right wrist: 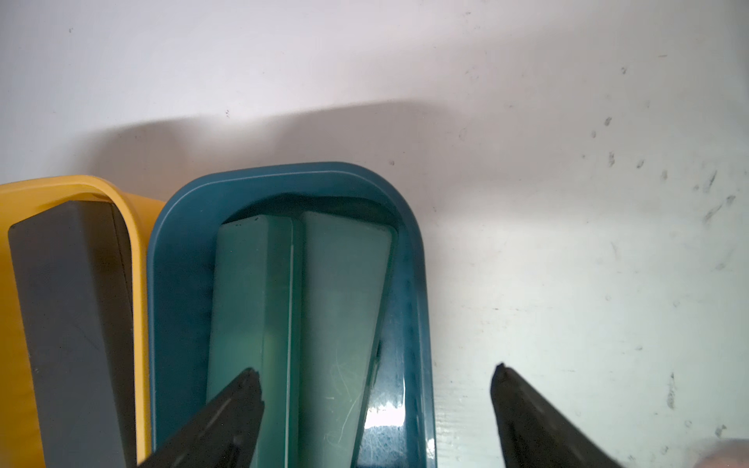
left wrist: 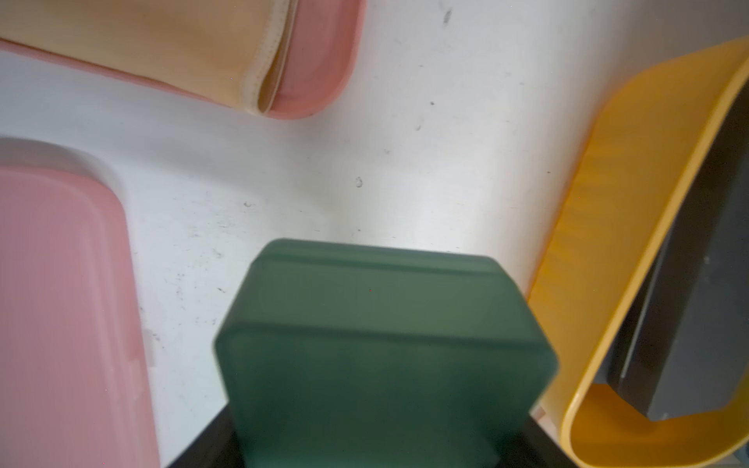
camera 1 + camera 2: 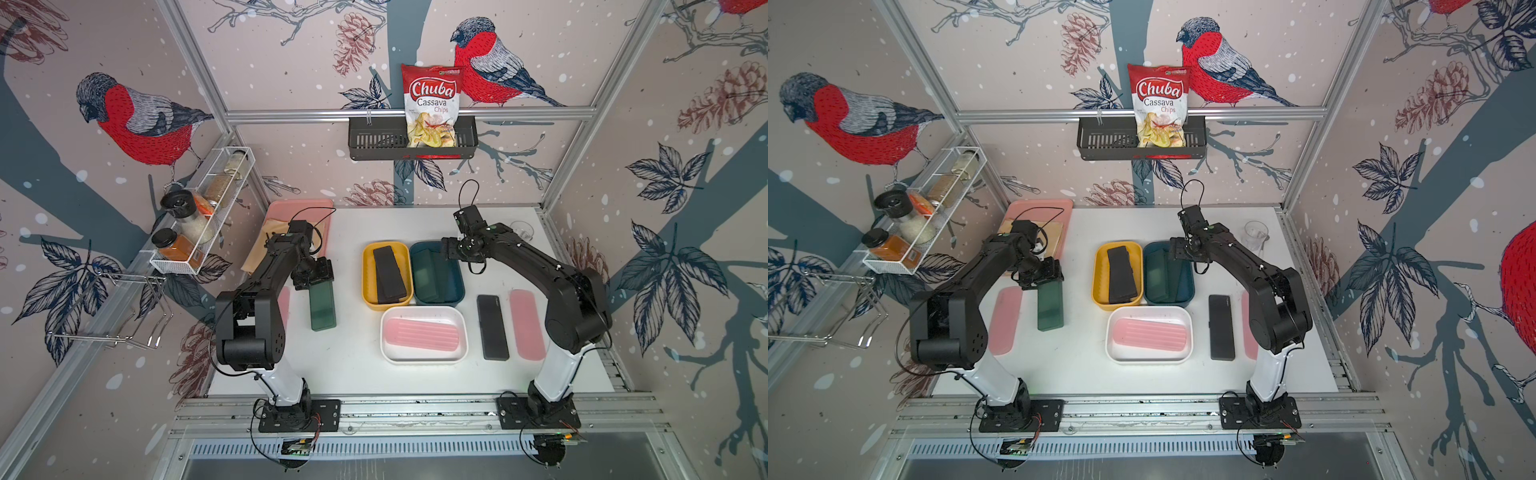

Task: Place the pencil cases by color into the storage box
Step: Place the pencil case at the storage box.

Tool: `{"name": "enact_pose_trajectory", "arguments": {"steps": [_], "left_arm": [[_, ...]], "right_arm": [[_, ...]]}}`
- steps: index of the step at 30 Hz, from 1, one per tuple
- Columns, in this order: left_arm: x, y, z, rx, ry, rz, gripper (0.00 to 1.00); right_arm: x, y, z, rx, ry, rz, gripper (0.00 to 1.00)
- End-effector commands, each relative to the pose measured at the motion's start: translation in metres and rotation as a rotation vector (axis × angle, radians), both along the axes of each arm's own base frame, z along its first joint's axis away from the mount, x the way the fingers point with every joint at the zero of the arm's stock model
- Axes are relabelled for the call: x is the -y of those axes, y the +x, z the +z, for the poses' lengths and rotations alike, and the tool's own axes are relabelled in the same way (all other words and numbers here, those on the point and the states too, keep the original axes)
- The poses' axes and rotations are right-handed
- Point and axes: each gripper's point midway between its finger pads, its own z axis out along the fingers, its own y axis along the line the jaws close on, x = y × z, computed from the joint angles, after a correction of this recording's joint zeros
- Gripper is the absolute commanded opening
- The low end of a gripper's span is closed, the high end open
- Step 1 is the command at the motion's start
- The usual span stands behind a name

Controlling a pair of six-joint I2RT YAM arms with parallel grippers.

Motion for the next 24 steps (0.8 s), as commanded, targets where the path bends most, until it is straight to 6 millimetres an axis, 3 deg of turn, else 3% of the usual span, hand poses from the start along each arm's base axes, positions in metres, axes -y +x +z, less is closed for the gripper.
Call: {"name": "enact_pose_trajectory", "arguments": {"steps": [1, 13, 24], "left_arm": [[0.019, -0.002, 0.016, -0.006, -0.046, -0.012, 0.57], [0.089, 0.012, 0.07, 0.089, -0.202, -0.069, 0.57], [0.168, 0.02, 0.077, 0.109, -0.274, -0.164, 0.57]], "right_arm": [[0.003, 0.0, 0.005, 0.012, 0.0, 0.008, 0.92], [0.024, 0.001, 0.004, 0.019, 0.007, -0.018, 0.92], [0.045, 0.001, 0.008, 0.029, 0.014, -0.032, 0.92]]}}
